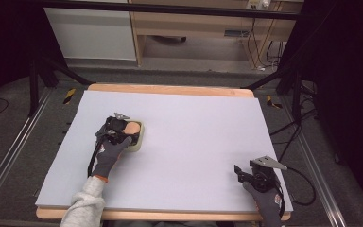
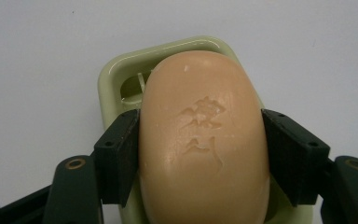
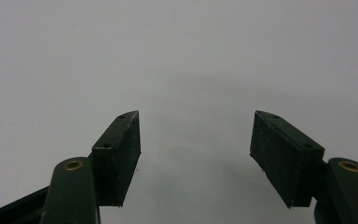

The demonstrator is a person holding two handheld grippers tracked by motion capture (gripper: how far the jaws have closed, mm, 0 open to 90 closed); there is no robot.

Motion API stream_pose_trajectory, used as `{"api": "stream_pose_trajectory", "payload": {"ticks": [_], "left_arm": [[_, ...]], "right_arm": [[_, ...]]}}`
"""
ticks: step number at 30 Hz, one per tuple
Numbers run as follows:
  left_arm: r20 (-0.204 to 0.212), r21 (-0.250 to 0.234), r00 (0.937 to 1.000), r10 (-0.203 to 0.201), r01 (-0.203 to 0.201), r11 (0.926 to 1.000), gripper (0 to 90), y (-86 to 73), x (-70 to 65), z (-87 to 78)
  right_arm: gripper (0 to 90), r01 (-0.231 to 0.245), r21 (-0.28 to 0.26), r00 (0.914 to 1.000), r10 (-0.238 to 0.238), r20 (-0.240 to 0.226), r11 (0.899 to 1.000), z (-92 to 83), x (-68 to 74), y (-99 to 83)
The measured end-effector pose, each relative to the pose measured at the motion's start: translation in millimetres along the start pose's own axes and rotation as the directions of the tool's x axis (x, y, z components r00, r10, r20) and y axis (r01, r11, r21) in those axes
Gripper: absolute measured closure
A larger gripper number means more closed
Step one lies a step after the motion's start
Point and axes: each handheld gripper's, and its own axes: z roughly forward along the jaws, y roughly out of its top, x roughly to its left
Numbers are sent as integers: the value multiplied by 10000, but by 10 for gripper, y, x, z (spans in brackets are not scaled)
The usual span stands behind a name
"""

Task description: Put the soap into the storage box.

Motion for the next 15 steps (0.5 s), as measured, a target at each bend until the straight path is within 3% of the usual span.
{"api": "stream_pose_trajectory", "payload": {"ticks": [15], "left_arm": [[7, -7, 10000, -56, 56, 10000, 312, -1, 1, 0]], "right_arm": [[331, 30, 2, 10000, -30, 1, 10000, -3, 0, -1]]}}
